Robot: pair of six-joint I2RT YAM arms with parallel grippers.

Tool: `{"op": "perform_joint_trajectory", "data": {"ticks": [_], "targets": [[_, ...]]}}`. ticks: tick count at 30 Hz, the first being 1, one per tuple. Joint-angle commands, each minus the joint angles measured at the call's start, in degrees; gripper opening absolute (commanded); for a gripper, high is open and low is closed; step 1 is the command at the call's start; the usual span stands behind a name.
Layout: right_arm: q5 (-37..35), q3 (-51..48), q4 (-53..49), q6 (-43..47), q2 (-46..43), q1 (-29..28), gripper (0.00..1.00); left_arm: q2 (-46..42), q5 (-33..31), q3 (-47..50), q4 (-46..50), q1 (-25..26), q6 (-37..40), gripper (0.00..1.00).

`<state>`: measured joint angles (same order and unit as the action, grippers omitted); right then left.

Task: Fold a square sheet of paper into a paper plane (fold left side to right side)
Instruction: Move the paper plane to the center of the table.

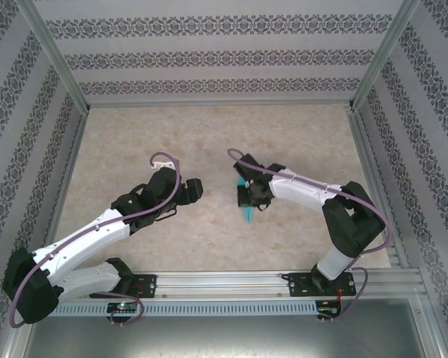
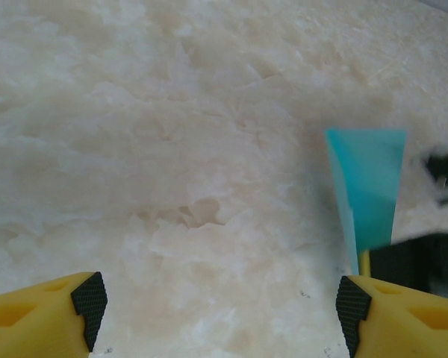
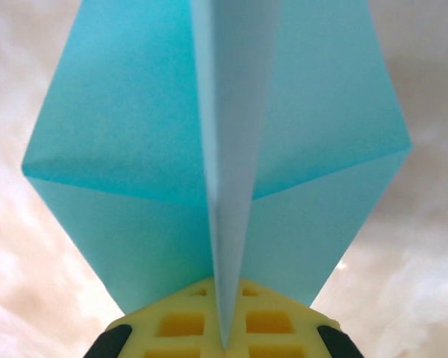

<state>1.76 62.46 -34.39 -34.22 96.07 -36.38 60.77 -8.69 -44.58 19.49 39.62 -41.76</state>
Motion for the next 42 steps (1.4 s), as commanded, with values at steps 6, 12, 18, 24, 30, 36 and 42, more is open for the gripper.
{"op": "perform_joint_trajectory", "data": {"ticks": [6,12,18,24,30,36,42], "targets": [[0.4,21.2,-6.1,11.9,15.9,9.0,0.04,-2.4,-2.0,-0.5,3.1,-0.9,4.1,0.86],[0.1,32.8,-10.6,14.8,25.4,10.3,0.08,-2.0,-2.3,-0.4,3.5,-0.9,4.4,0.86],[1.4,35.1,-11.9,14.6,29.3,10.4,0.11,-1.5,-2.8,-0.8,4.0,-1.1,5.2,0.86],[2.4,34.8,-12.0,14.2,29.7,10.2,0.23,1.1,-3.3,-4.7,10.1,-2.6,5.3,0.87],[0.0,34.5,-13.6,14.5,26.7,9.7,0.32,1.2,1.7,-5.3,11.4,-7.8,4.6,0.89],[-3.2,31.9,-16.3,14.5,18.6,9.0,0.42,0.3,7.4,-4.2,9.4,-14.1,4.0,0.90],[-6.2,23.3,-16.8,14.6,5.0,9.1,0.54,-1.5,10.1,-2.1,6.6,-21.1,3.1,0.92]]}}
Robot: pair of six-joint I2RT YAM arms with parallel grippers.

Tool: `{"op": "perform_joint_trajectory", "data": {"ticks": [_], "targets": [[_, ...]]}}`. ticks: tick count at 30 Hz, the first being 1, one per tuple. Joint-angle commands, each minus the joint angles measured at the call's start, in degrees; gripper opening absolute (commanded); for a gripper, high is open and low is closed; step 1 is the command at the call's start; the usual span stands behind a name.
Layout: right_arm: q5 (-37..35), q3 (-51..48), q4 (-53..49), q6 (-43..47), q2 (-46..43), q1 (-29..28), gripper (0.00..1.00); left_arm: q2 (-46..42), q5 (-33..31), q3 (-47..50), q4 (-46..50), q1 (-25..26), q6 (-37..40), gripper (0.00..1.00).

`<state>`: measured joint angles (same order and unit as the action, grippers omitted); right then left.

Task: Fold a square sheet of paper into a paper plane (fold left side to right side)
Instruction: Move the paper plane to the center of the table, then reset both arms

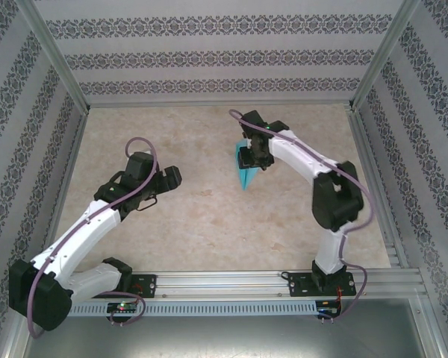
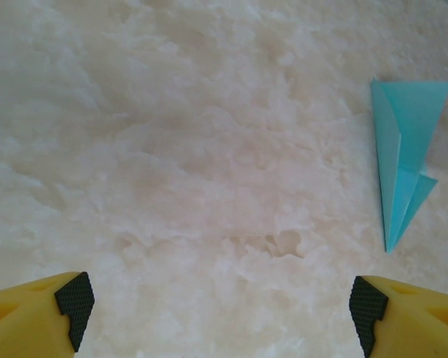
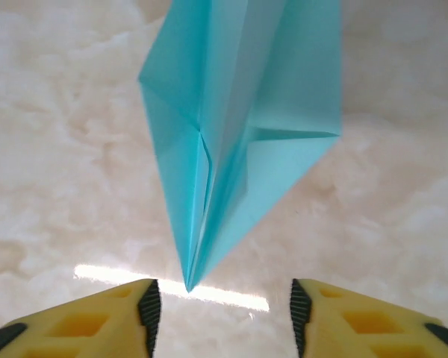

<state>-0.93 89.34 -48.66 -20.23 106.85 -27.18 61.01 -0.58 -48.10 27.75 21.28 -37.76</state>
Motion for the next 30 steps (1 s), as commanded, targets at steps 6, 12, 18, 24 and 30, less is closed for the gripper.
{"op": "perform_joint_trajectory", "data": {"ticks": [6,12,18,24,30], "targets": [[-5.1,-23.2,11.1,1.7,-26.1,4.6,0.74,-2.7,-4.8,5.5,-6.3,-9.0,1.4,0.93],[-5.0,-41.8,28.7,2.4,-41.4,16.3,0.98,-4.3,-18.2,13.3,-19.3,-9.6,11.3,0.95],[-7.7,-61.3,60.4,11.8,-43.7,23.0,0.98,-4.9,-24.7,23.1,-36.9,-11.0,22.1,0.99],[-7.2,-67.9,85.5,15.9,-33.4,24.3,0.98,2.0,-25.3,26.3,-49.3,-11.8,32.7,1.00],[-2.0,-67.3,97.0,19.4,-23.6,25.3,0.98,10.4,-15.8,29.6,-64.8,-14.1,36.9,1.00]]}}
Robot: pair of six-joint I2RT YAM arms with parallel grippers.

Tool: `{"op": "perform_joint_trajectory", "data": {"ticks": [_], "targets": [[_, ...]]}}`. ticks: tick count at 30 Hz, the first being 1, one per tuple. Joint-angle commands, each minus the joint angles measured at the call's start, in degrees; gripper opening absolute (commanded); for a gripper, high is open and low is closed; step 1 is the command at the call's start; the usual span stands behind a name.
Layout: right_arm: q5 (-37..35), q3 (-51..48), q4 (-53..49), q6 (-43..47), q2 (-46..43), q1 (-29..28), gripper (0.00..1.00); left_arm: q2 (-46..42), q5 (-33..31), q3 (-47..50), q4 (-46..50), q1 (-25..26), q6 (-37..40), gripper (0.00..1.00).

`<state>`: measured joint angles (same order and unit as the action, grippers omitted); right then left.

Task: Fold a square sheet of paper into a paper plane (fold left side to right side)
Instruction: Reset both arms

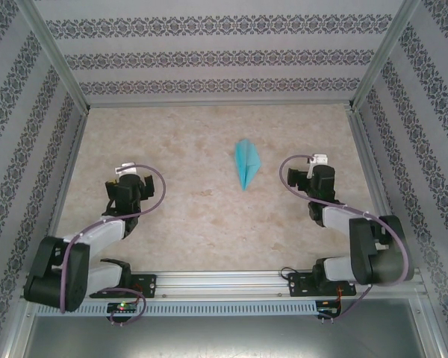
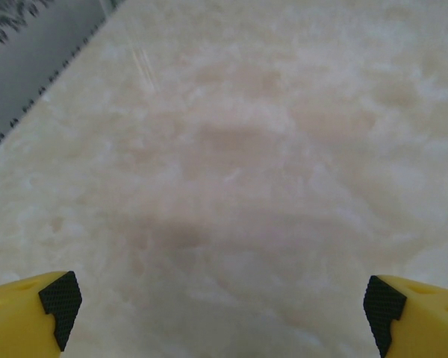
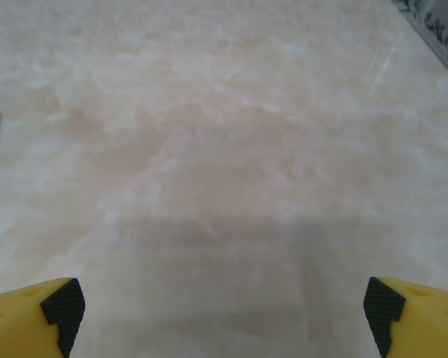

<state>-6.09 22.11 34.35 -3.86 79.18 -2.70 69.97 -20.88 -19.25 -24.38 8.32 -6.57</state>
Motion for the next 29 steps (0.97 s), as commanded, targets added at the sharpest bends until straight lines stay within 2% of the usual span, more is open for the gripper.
{"op": "perform_joint_trajectory", "data": {"ticks": [1,2,3,5,7,10,11,12,15,29], "targets": [[3.8,-0.8,17.3,3.1,6.7,0.8,0.98,3.0,5.5,1.5,-16.3,-1.5,6.6,1.00],[4.2,-1.4,21.5,3.1,8.4,0.9,0.98,4.0,6.8,1.2,-17.4,-1.8,7.5,1.00],[4.4,-1.3,21.0,2.9,8.2,1.0,0.98,5.1,8.7,1.0,-18.2,-2.5,8.3,1.00],[5.5,1.0,13.3,2.6,6.6,1.6,0.98,7.5,12.4,-0.1,-20.1,-3.3,9.6,1.00],[6.2,0.3,16.2,1.6,7.3,2.5,0.98,11.4,16.8,-0.7,-22.9,-4.8,8.9,1.00],[6.3,0.4,15.6,1.9,7.1,2.5,0.98,20.3,19.0,-1.5,-30.5,-5.4,9.1,1.00],[6.1,0.5,14.7,2.0,6.7,2.5,0.98,19.4,20.3,-2.2,-27.8,-6.1,8.5,1.00],[6.1,0.4,14.8,2.0,6.7,2.4,0.98,18.5,20.8,-3.0,-24.5,-6.5,8.1,1.00],[5.9,0.4,14.9,2.1,6.7,2.3,0.98,19.4,20.5,-4.3,-23.1,-7.9,6.3,1.00],[4.9,0.5,14.8,2.6,6.8,1.6,0.98,19.4,21.0,-4.3,-23.1,-8.3,6.1,1.00]]}}
